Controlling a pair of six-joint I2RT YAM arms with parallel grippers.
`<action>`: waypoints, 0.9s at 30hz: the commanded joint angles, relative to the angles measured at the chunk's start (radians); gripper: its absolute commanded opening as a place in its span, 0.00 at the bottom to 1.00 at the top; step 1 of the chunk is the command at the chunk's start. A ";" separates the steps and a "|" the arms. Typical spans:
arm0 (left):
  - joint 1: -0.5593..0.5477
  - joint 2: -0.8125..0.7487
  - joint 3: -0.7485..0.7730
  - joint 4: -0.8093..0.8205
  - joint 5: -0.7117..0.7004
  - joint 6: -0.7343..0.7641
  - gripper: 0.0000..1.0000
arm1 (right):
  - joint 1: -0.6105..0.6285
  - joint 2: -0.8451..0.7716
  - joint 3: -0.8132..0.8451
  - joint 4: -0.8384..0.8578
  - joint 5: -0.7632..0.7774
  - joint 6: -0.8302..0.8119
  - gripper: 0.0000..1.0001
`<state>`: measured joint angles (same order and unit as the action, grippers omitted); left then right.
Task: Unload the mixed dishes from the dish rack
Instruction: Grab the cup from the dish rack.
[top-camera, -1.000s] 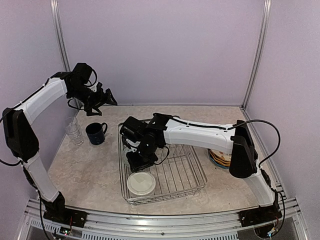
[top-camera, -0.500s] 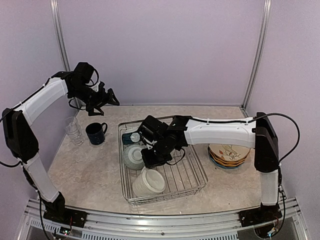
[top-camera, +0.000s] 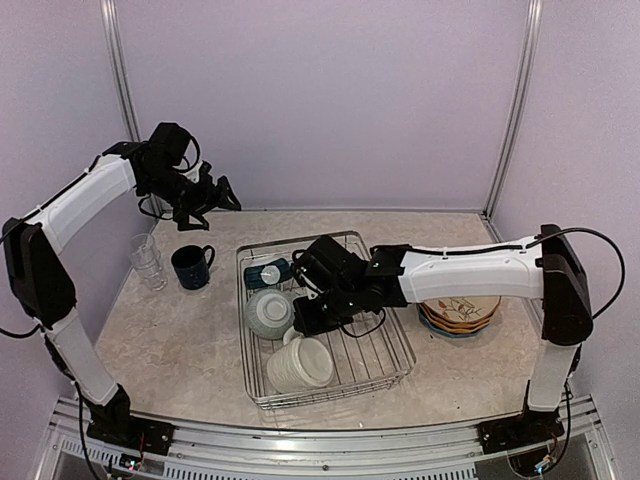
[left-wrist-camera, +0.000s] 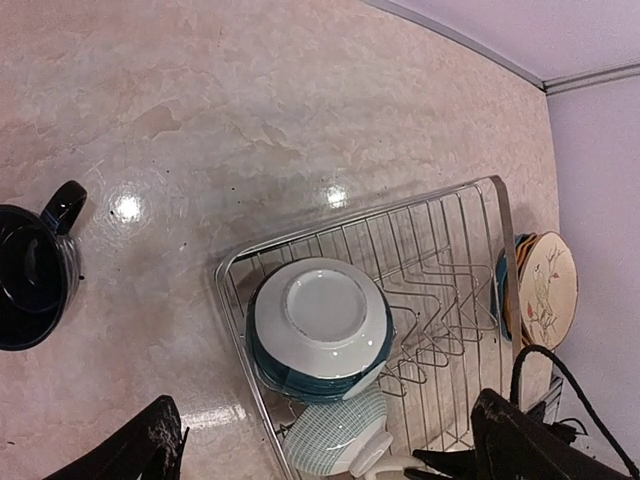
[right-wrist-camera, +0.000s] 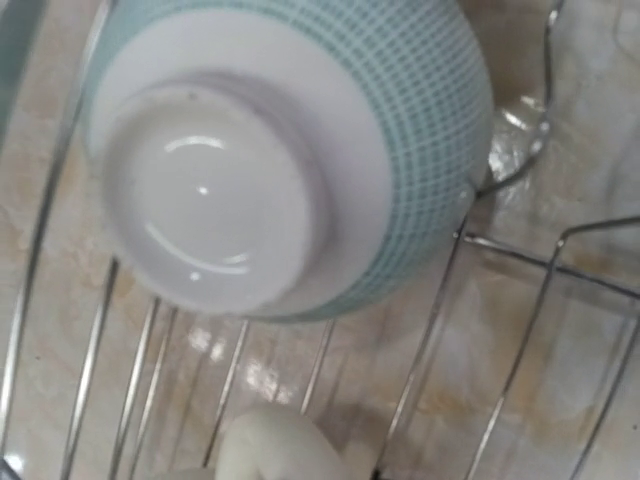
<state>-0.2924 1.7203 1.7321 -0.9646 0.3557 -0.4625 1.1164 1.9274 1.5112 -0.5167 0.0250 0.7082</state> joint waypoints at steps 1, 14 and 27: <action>-0.020 -0.038 -0.013 0.009 -0.051 0.019 0.96 | -0.017 -0.126 -0.111 0.243 0.038 0.030 0.00; -0.082 -0.049 -0.005 0.007 -0.120 0.033 0.96 | -0.094 -0.324 -0.496 0.743 -0.081 0.100 0.00; -0.129 -0.070 0.097 -0.053 -0.098 0.020 0.96 | -0.103 -0.258 -0.500 0.729 -0.307 0.001 0.03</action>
<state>-0.4232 1.6844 1.7901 -1.0050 0.2626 -0.4454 1.0126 1.6501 1.0130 0.1276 -0.1352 0.7387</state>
